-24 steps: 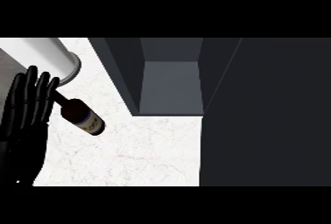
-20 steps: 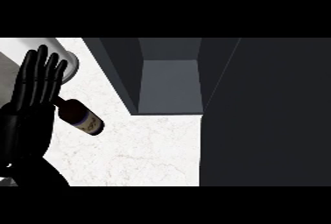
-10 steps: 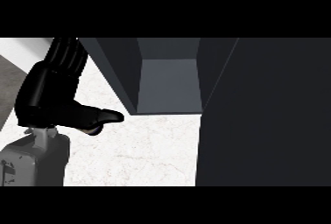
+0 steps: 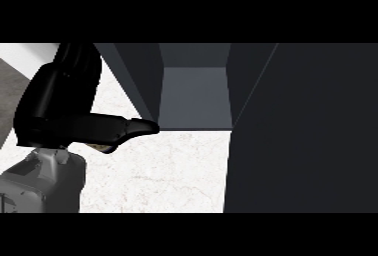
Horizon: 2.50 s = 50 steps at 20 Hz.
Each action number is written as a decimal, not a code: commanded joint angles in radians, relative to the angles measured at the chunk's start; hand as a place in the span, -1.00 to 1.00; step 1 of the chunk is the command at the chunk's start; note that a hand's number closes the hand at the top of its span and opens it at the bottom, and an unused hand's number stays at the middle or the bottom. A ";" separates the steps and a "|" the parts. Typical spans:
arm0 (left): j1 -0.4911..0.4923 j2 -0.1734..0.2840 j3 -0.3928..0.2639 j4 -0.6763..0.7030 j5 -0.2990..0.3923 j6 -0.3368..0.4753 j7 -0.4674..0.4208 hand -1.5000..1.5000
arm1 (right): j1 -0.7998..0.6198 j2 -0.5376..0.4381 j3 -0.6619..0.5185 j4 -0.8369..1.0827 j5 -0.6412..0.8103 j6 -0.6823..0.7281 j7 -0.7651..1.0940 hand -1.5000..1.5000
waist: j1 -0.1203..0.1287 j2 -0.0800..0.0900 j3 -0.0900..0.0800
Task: Pick up the wine, place it into the cabinet and close the cabinet
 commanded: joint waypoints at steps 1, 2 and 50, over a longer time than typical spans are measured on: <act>-0.102 -0.010 -0.030 -0.022 -0.002 0.010 0.052 -1.00 | 0.027 -0.007 0.026 -0.189 -0.013 -0.036 0.122 -1.00 | -0.007 -0.005 0.006; -0.097 -0.020 -0.058 -0.045 -0.025 0.024 0.077 -1.00 | -0.003 -0.009 -0.004 -0.186 -0.041 -0.047 0.143 -1.00 | -0.004 -0.005 0.006; 0.148 0.231 0.308 -0.170 0.099 -0.102 0.129 -1.00 | -0.094 -0.042 0.109 -0.289 0.040 -0.183 0.310 -1.00 | -0.002 -0.004 0.005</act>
